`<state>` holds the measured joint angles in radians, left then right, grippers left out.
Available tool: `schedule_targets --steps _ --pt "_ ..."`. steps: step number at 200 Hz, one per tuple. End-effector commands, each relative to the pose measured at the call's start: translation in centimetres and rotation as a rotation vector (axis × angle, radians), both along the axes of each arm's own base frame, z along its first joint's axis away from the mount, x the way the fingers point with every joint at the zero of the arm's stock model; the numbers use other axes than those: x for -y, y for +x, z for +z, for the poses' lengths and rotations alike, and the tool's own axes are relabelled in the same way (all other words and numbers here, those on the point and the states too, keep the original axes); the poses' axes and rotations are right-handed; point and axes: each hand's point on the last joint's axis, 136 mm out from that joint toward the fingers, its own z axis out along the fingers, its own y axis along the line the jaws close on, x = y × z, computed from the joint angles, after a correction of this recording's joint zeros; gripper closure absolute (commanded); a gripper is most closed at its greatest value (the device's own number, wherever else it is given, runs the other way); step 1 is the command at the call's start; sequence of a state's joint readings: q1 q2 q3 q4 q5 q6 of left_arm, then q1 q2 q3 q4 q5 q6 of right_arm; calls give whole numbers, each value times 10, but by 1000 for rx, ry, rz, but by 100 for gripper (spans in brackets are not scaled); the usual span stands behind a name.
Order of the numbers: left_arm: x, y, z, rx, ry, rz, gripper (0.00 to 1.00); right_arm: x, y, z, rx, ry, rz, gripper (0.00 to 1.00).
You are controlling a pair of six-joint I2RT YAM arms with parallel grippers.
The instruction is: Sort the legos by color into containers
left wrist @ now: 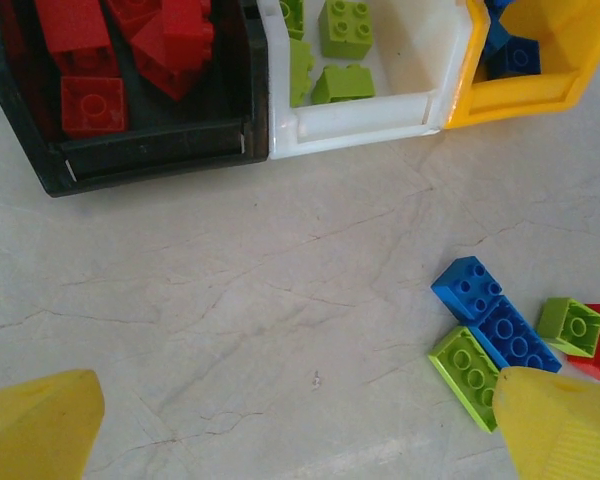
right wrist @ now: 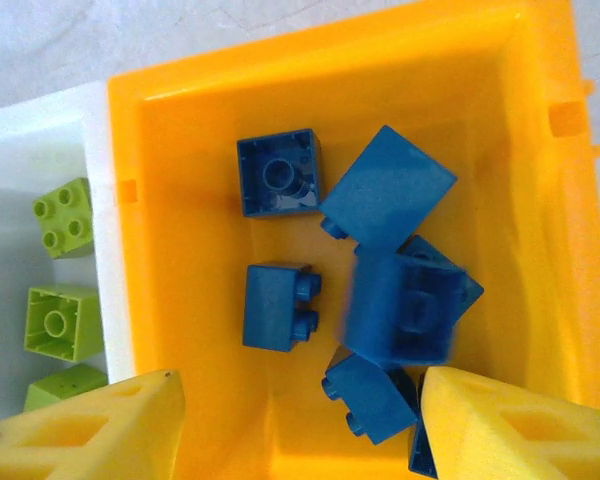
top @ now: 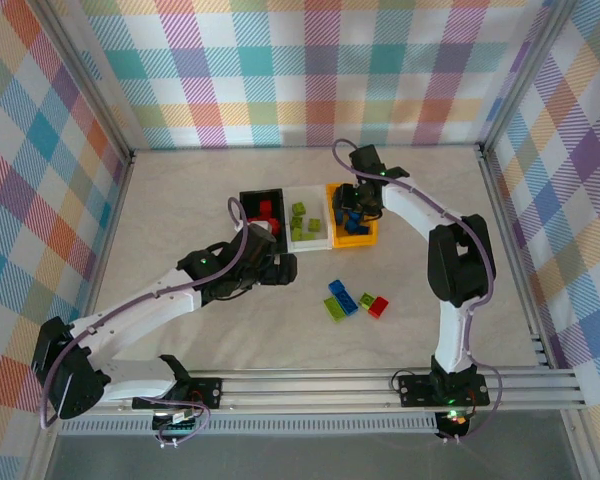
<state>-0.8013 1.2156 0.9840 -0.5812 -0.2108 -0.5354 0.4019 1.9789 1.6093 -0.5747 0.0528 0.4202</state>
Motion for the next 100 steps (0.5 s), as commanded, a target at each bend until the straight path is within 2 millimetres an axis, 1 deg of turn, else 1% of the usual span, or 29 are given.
schedule_targets --steps 1,18,23,24,26,27,48,49,50,57,58,67,81,100 --pt "-10 -4 1 -5 3 22 0 -3 -16 45 87 31 46 34" --pt "-10 -4 6 8 -2 24 0 -10 -48 48 85 41 99 33" --pt "-11 -3 7 11 -1 26 0 -13 -60 47 75 44 119 33" --pt "-11 -3 7 11 -1 25 0 -13 -64 44 68 40 123 33" --pt "-11 -3 8 11 1 24 0 -14 -68 46 71 43 131 33" --pt "-11 -3 7 11 1 24 0 -14 -72 42 62 40 136 33" --pt "-12 -2 9 15 11 31 0 -21 -127 26 1 25 222 33" --pt "-12 -2 9 14 12 30 0 -22 -133 23 -7 22 232 32" --pt "-13 -1 9 14 12 31 0 -22 -133 23 -7 22 232 32" --pt "-14 -1 9 14 17 35 0 -25 -152 14 -43 20 267 32" --pt "-14 -1 9 15 17 35 0 -25 -152 14 -43 20 267 32" --pt "-15 0 8 14 24 37 0 -30 -173 2 -92 27 313 30" --pt "-16 -1 6 8 31 41 0 -36 -193 -15 -137 11 370 28" --pt "-17 0 3 -1 35 48 0 -41 -204 -35 -170 -55 418 26"
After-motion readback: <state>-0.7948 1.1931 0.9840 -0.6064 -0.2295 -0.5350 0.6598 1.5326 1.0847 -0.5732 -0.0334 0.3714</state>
